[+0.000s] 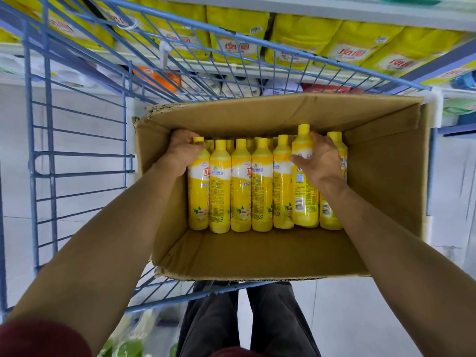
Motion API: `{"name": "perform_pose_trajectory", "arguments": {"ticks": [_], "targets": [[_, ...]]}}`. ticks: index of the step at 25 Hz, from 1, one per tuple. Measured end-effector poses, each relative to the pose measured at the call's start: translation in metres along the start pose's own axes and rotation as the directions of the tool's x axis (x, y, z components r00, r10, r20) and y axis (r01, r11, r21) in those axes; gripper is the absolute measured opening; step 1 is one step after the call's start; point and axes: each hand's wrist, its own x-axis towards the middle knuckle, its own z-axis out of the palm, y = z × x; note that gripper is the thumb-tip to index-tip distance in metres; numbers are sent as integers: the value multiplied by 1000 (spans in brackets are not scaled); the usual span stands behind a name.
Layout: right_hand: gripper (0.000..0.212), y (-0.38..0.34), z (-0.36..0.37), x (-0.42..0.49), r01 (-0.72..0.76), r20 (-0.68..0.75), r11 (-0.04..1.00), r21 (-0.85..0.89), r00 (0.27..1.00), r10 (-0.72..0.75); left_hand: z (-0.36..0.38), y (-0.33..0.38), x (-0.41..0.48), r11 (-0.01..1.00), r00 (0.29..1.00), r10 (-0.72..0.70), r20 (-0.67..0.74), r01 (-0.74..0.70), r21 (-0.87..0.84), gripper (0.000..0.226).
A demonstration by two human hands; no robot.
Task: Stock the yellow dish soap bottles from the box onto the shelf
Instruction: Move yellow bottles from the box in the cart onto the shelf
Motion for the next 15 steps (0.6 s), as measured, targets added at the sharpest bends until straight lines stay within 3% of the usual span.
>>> {"name": "perform_pose_trajectory", "arguments": {"ticks": [8, 12, 15], "targets": [[80, 13, -6, -6, -92, 94, 991, 97, 992, 83, -3, -14, -13, 997, 999, -10, 53, 6, 79, 17], [75, 14, -13, -20, -140, 143, 977, 161, 983, 118, -1, -22, -38, 994, 996, 72, 52, -67, -82, 27], [71, 9, -19, -33, -144, 148, 946, 290, 983, 105, -7, -21, -59, 978, 987, 145, 71, -133, -158, 16]]}}
